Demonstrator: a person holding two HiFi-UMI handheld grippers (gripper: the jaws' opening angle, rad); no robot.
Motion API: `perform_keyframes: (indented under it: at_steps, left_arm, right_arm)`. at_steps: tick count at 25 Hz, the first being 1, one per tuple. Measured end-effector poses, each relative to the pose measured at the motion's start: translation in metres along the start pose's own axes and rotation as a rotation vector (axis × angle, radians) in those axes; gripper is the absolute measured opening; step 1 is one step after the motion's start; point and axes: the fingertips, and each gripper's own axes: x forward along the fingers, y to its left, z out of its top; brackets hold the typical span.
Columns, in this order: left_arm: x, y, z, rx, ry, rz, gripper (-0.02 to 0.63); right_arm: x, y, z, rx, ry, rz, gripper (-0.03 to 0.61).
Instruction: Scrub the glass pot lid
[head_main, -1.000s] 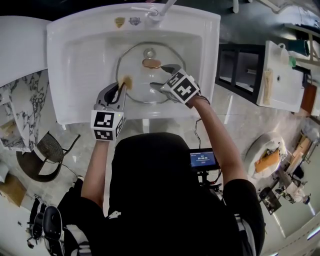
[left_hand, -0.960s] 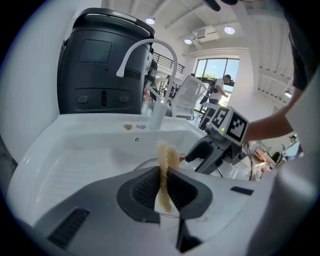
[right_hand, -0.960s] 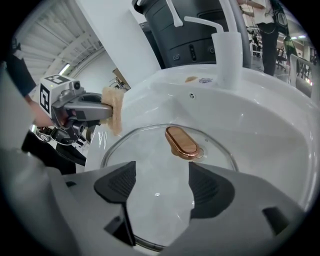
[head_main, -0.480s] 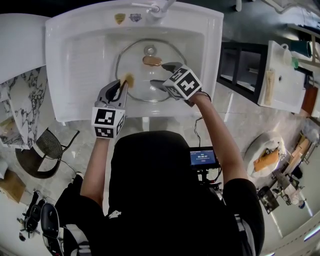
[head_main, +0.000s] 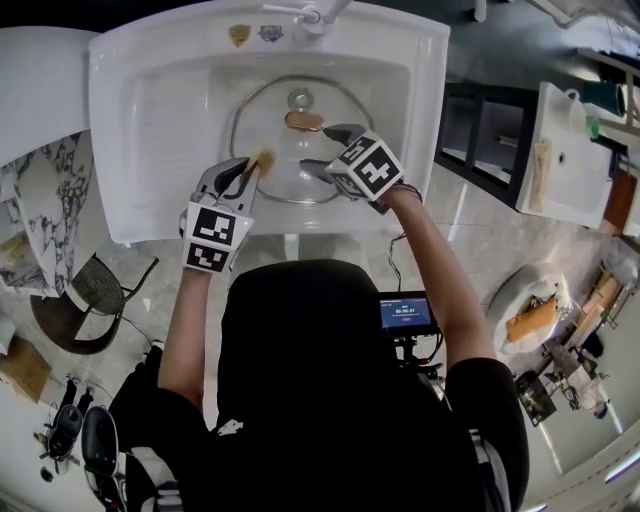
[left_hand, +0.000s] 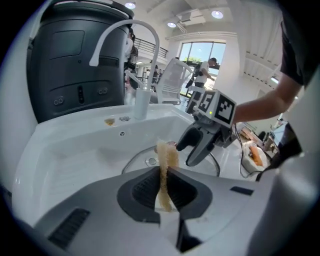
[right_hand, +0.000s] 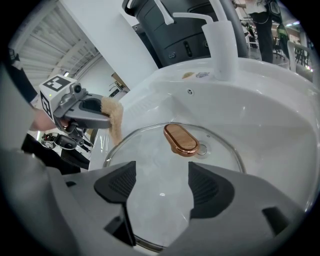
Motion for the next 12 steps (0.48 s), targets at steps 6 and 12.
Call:
perform_keyframes:
  at_steps: [6,12]
  left_arm:
    - [0.007,-0.015,0.001,0.169,0.099,-0.106,0.023]
    - [0.018,-0.027,-0.008,0.277,0.204,-0.204,0.023]
  right_arm:
    - [0.001,0.0,0.0,0.0,0.013,0.002,0.313]
    - [0.001,0.0,0.0,0.004,0.017,0.004,0.313]
